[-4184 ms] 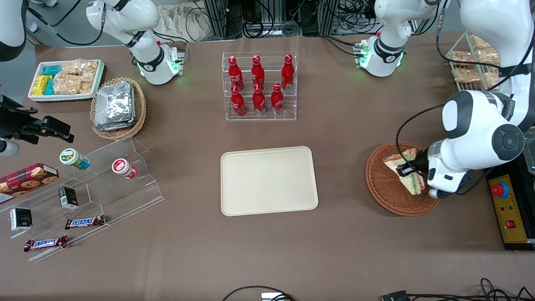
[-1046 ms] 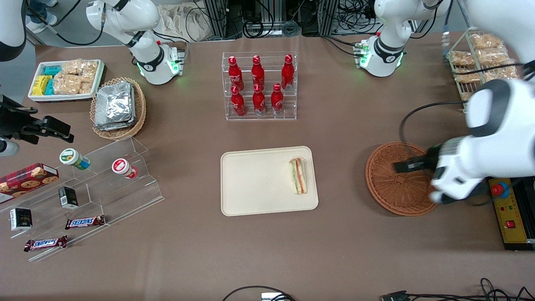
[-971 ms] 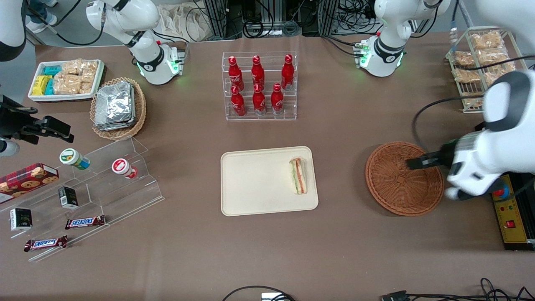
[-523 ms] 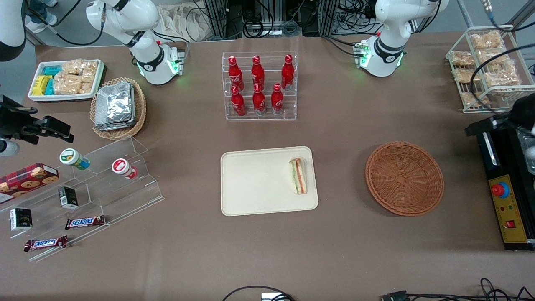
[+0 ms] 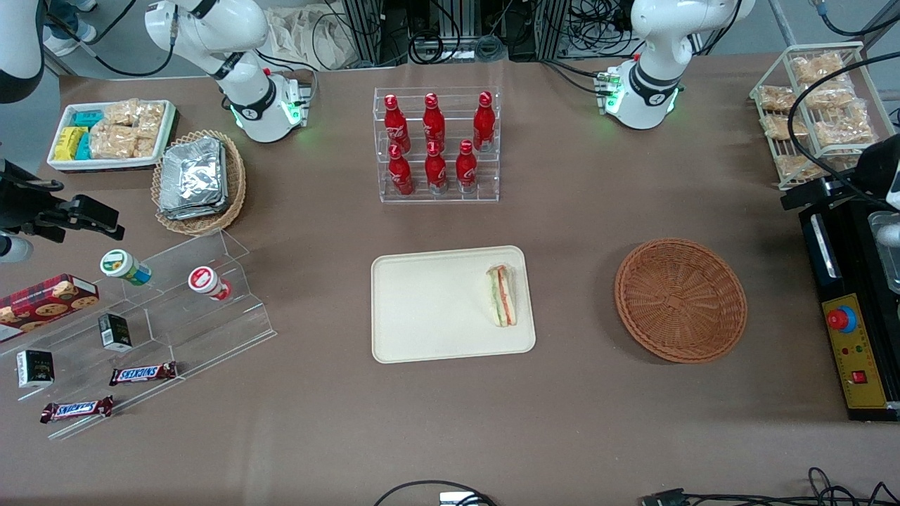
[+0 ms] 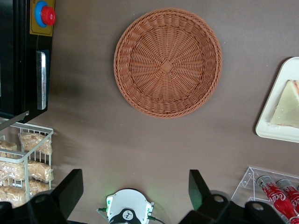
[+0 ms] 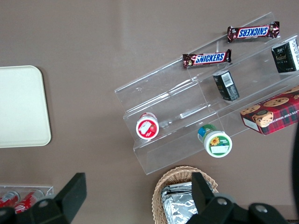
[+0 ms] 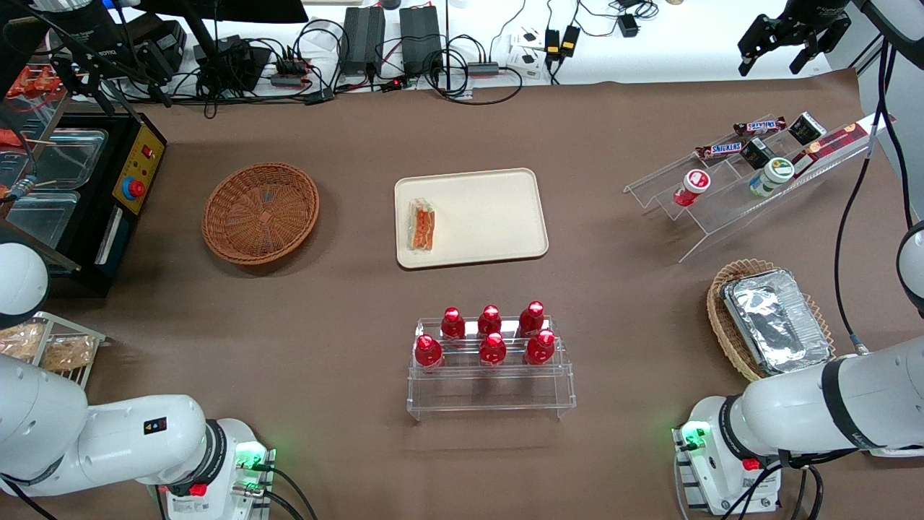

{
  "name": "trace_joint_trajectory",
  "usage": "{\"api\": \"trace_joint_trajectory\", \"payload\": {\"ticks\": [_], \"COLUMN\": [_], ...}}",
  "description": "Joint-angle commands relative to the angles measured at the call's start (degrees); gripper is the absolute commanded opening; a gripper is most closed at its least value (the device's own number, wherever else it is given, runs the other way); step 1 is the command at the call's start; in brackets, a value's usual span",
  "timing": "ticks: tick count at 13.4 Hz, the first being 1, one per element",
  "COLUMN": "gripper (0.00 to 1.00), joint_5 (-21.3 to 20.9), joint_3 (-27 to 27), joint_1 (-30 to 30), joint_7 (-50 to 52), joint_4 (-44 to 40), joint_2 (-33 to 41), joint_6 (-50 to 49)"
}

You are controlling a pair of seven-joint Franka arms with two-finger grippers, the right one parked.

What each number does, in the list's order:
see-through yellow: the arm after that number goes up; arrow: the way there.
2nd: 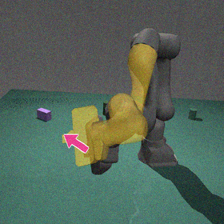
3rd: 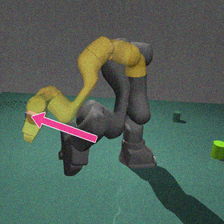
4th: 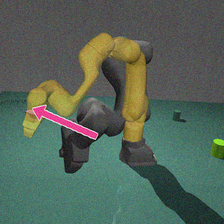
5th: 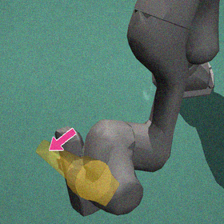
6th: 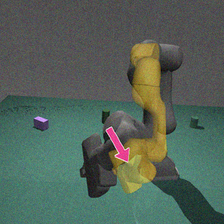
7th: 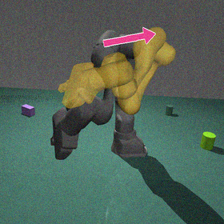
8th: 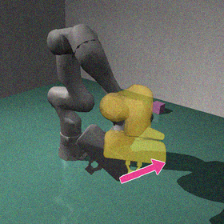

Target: Place sandwich from basket to tray

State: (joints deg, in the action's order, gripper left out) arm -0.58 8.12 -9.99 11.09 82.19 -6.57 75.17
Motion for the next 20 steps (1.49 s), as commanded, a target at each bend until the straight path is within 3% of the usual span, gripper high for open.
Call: {"api": "trace_joint_trajectory", "payload": {"ticks": [1,9,13,20], "gripper": [1.0,1.0,1.0,1.0], "joint_5": [-1.0,-1.17,-1.0,1.72], "joint_3": [0.4,0.4,0.58,0.58], "joint_1": [-0.12,-0.12,-0.3,-0.3], "joint_7": [-0.72,-0.72,-0.72,-0.72], "joint_4": [2.62,4.99,16.14,14.31], "joint_2": [2.17,4.1,11.92,10.08], "joint_6": [1.03,1.64,10.85,16.49]}}
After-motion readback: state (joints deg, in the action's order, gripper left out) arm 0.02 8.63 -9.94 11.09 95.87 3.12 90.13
